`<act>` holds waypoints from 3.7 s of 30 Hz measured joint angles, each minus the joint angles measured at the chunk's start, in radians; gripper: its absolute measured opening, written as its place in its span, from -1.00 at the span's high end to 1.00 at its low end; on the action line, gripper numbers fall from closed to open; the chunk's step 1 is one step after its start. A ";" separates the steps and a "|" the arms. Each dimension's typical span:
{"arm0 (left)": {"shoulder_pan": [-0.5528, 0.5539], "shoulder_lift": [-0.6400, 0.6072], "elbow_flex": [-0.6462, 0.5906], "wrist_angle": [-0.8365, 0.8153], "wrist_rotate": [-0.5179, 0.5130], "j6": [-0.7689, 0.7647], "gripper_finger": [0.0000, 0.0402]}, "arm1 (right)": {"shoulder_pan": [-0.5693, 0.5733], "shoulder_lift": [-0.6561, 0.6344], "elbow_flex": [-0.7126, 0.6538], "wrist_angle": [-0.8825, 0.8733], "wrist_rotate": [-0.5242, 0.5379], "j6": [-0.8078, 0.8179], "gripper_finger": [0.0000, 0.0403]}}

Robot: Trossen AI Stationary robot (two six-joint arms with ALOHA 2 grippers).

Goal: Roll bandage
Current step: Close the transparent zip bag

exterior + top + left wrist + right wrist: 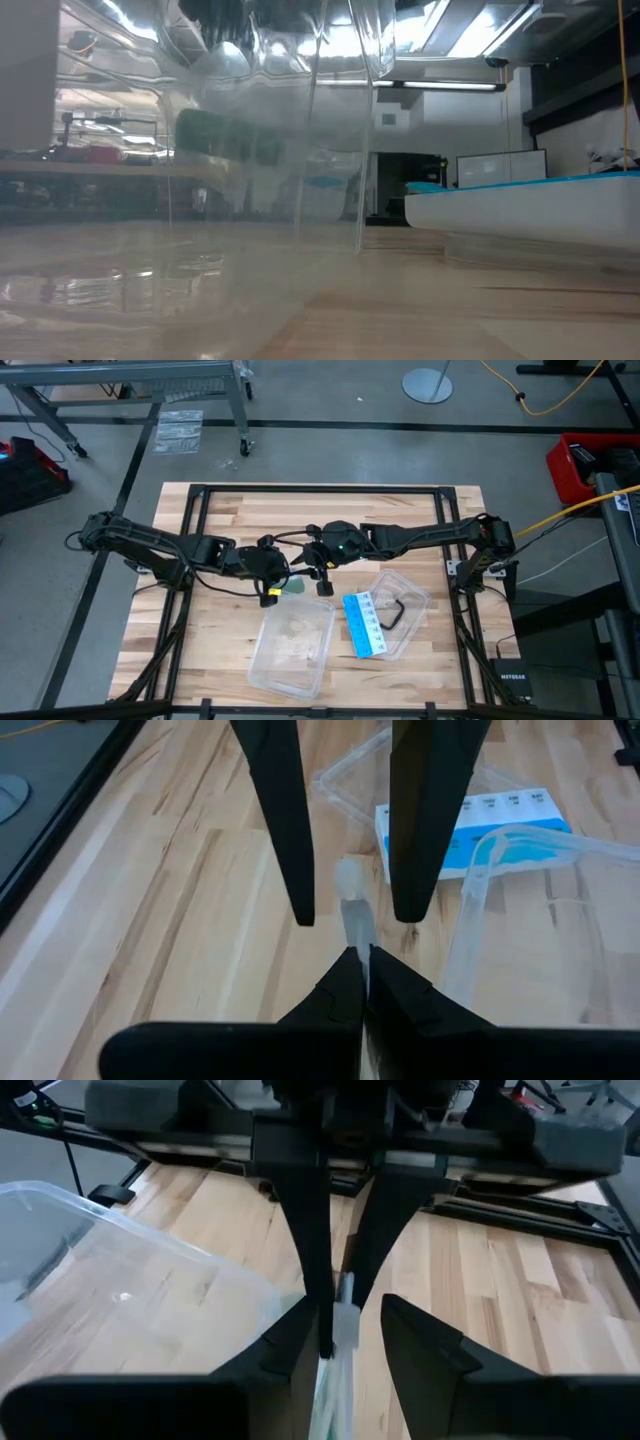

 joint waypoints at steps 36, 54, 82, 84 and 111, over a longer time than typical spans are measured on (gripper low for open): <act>0.000 0.000 0.000 0.002 -0.002 0.002 1.00 | 0.000 0.012 0.000 -0.091 -0.001 -0.014 0.97; -0.001 0.000 0.000 0.004 -0.002 -0.008 1.00 | 0.000 0.011 0.001 -0.137 0.010 -0.018 0.99; 0.000 0.000 0.000 -0.002 0.000 -0.007 1.00 | 0.000 0.011 0.000 -0.129 0.011 -0.016 0.30; 0.000 0.000 0.000 -0.007 0.000 -0.007 1.00 | 0.000 0.011 0.000 -0.128 0.009 -0.016 0.31; 0.000 0.000 0.000 -0.004 0.001 -0.007 1.00 | 0.000 0.011 -0.001 -0.070 -0.008 0.032 0.55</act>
